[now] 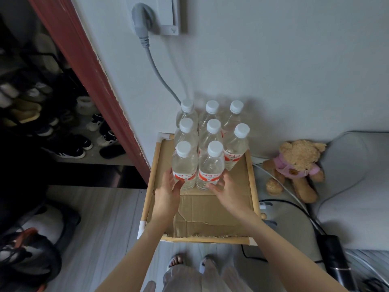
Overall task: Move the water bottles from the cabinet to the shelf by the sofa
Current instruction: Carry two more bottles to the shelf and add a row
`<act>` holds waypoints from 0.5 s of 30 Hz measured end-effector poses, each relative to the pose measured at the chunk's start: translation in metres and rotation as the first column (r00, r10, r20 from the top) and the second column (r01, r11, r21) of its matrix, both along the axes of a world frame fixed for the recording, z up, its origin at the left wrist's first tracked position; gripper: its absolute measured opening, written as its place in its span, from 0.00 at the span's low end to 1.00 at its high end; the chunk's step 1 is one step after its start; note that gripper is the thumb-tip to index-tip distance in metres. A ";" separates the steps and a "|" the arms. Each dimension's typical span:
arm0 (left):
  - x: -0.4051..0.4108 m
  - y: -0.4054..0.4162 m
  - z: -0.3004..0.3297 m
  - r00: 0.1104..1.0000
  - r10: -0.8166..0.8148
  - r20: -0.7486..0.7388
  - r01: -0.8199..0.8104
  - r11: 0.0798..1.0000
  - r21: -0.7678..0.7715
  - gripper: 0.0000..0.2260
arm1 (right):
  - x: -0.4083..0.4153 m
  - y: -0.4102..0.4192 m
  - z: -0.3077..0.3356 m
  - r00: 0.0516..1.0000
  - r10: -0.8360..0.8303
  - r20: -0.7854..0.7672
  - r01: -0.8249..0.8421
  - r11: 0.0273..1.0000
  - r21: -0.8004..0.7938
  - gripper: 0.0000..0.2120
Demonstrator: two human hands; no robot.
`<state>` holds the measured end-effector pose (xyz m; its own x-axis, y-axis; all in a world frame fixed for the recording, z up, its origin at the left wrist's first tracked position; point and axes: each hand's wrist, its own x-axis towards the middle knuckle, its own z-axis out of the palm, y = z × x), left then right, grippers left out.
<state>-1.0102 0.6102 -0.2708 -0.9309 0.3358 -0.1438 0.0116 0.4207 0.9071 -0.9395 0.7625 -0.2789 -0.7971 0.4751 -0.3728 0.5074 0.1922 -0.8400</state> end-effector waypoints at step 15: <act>-0.005 -0.003 0.011 0.989 -0.145 0.000 0.144 0.980 -0.135 0.23 | 0.006 0.008 0.018 0.977 0.211 0.009 -0.211 0.970 0.119 0.33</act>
